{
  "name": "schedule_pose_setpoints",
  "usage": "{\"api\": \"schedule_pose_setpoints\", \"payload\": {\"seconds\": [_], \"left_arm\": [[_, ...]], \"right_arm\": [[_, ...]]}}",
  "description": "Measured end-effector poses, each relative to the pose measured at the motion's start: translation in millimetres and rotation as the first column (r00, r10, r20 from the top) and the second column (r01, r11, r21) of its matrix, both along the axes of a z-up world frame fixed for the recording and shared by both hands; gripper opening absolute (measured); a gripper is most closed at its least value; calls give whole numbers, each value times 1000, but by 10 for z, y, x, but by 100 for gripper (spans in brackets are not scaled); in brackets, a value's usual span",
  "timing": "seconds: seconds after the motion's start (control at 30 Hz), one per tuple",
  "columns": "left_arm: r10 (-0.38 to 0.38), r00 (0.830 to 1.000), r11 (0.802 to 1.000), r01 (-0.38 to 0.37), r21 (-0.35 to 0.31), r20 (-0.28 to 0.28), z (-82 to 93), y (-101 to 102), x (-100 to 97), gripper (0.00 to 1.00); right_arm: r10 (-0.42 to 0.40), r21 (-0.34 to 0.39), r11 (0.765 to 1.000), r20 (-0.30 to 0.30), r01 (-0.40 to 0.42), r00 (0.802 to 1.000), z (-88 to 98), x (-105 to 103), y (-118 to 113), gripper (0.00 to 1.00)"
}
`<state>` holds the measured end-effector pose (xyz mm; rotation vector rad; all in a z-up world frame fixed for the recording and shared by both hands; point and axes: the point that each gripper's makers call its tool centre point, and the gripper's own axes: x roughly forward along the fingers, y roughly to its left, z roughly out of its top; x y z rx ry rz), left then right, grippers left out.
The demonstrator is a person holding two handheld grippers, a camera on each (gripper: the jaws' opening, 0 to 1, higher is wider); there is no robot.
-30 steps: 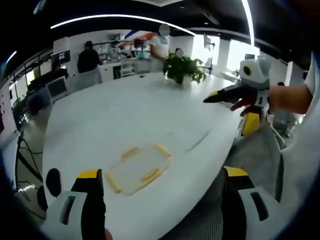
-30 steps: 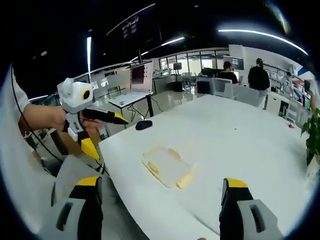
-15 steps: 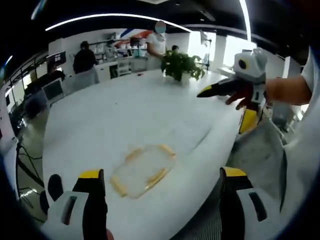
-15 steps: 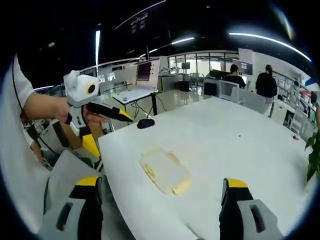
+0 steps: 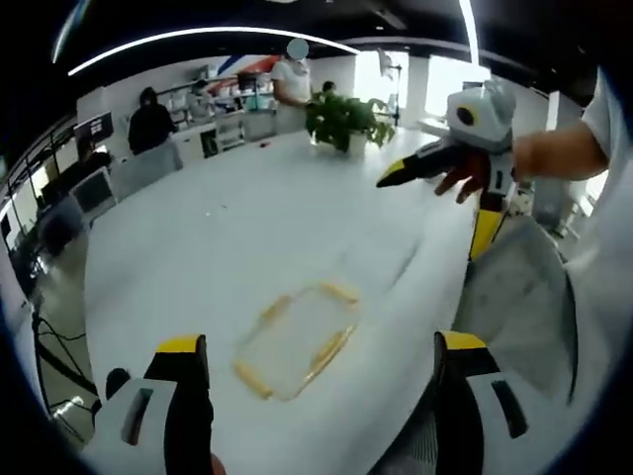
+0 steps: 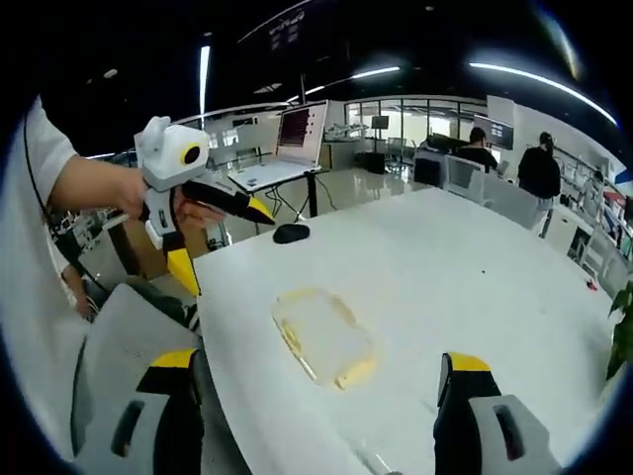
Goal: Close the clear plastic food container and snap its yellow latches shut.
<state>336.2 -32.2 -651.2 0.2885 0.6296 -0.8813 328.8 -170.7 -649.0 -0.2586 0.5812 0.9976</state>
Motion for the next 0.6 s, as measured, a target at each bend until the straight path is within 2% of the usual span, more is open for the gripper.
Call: {"api": "schedule_pose_setpoints", "payload": {"seconds": [0.13,0.23,0.3,0.6], "left_arm": [[-13,1000,1000,13,-14,-19,-24,3,44,93],[-48,999,999,48,19,-8,-80,13,66,93],[-66,998,998,66,24,-8,-105,9,79,93],[-149,989,985,149,86,-16,-259,37,150,92]], "right_arm": [[13,-16,1000,1,-13,1000,-57,58,-8,92],[-2,17,1000,-4,2,1000,-52,121,22,96],[7,-6,1000,0,-7,1000,-89,142,23,93],[33,-45,998,10,-33,999,-184,268,45,93]]}}
